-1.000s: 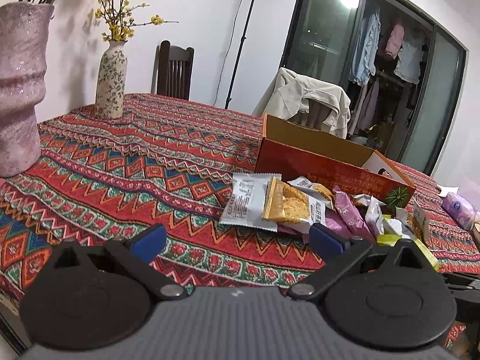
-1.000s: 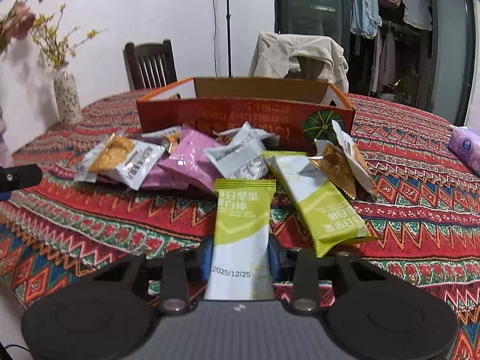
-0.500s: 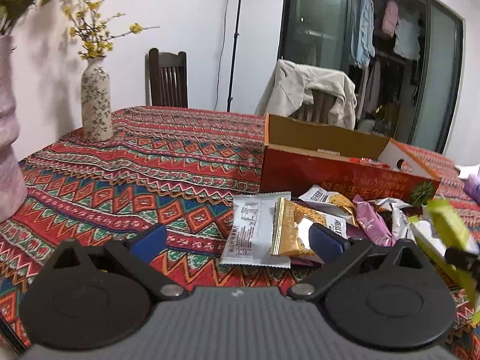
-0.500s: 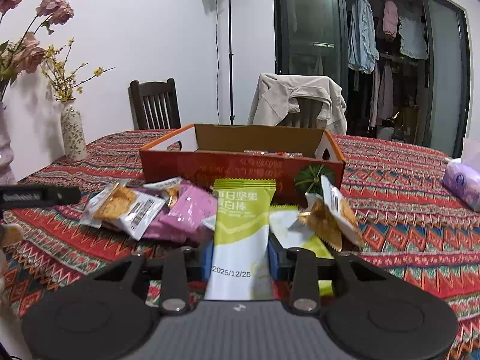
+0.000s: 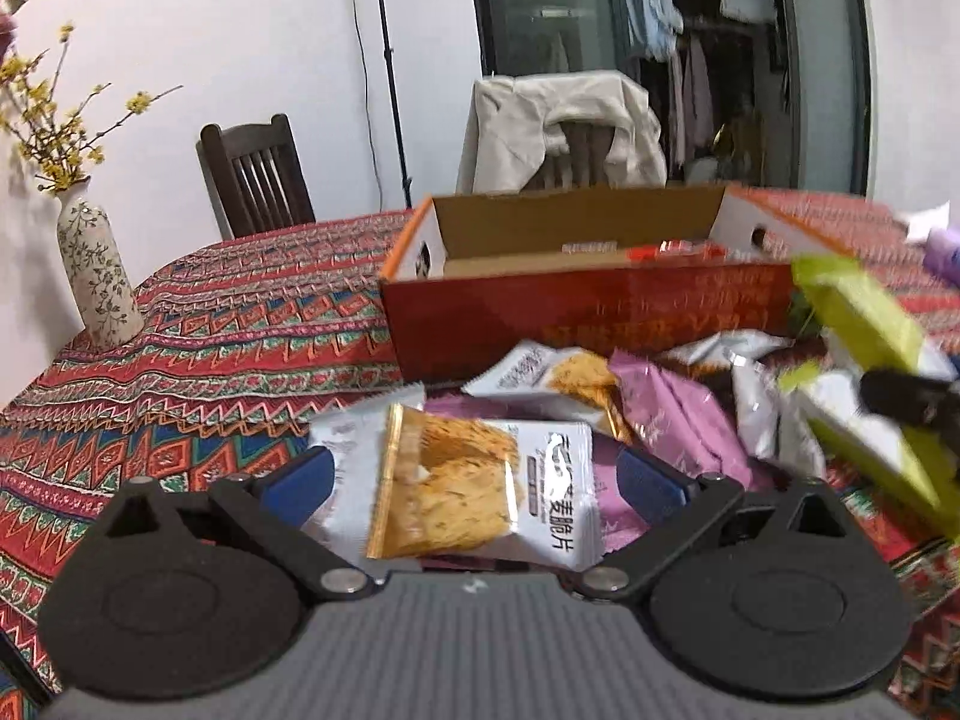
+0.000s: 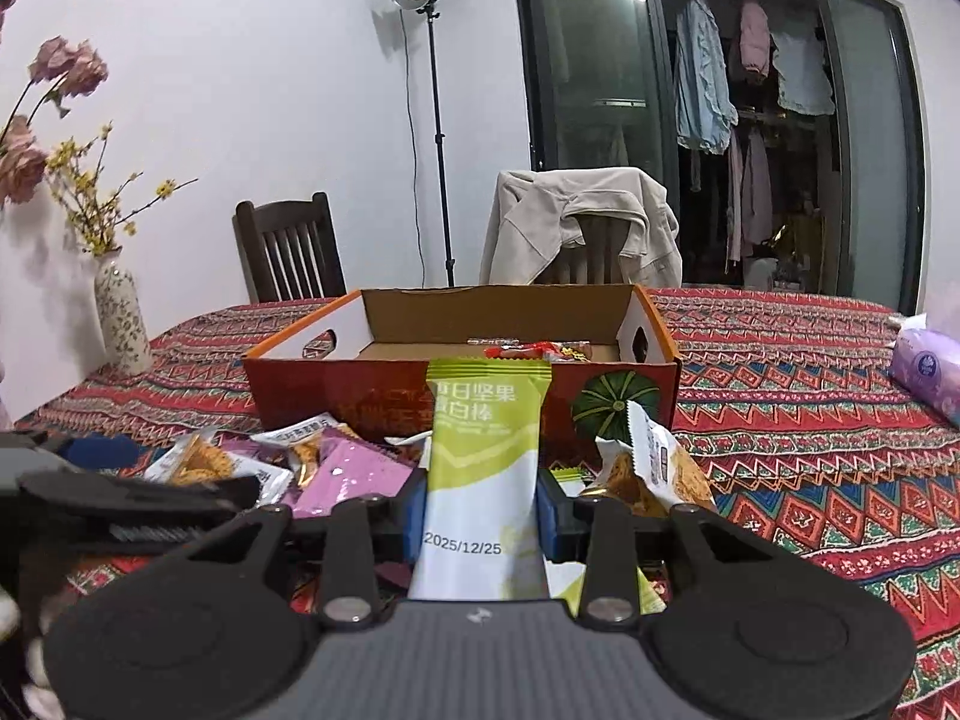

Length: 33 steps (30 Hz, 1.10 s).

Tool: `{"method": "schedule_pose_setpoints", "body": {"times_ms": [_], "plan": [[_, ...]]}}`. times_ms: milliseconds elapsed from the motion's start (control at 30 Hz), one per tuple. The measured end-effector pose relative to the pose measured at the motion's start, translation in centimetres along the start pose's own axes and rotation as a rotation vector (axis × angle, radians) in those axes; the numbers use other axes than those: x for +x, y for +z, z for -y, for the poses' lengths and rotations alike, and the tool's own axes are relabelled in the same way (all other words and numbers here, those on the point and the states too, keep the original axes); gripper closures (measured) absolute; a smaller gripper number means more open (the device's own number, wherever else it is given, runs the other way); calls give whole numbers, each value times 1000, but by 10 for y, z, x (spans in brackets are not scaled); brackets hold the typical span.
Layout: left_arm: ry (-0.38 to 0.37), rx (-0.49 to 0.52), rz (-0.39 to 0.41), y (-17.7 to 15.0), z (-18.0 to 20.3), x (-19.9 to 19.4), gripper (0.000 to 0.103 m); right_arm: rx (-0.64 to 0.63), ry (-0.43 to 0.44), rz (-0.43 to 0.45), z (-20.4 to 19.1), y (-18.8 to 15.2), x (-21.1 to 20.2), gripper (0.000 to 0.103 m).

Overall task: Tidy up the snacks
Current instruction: 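Grasp the green-white bar with the right gripper while the left grasps a cookie packet, then carry both packets over the orange box and open both grippers to drop them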

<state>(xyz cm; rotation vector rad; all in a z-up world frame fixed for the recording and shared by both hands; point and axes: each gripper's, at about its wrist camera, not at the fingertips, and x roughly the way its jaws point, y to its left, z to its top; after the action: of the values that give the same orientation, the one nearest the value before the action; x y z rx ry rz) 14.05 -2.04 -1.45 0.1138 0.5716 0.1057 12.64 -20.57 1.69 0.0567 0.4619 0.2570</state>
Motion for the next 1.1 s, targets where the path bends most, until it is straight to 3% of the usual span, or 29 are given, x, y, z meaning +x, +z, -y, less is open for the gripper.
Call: {"method": "schedule_pose_setpoints", "body": {"times_ms": [133, 167, 367, 767, 1100], "plan": [[20, 11, -9, -3, 7, 9, 13, 10, 22, 4, 7, -2, 5, 68], [16, 9, -6, -4, 6, 7, 25, 11, 26, 7, 7, -2, 5, 68], [26, -1, 13, -5, 2, 2, 38, 26, 73, 9, 12, -8, 11, 68], [-28, -39, 114, 13, -4, -35, 39, 15, 121, 61, 12, 2, -2, 68], [-46, -52, 208, 54, 0, -45, 39, 13, 97, 106, 16, 55, 6, 68]]}}
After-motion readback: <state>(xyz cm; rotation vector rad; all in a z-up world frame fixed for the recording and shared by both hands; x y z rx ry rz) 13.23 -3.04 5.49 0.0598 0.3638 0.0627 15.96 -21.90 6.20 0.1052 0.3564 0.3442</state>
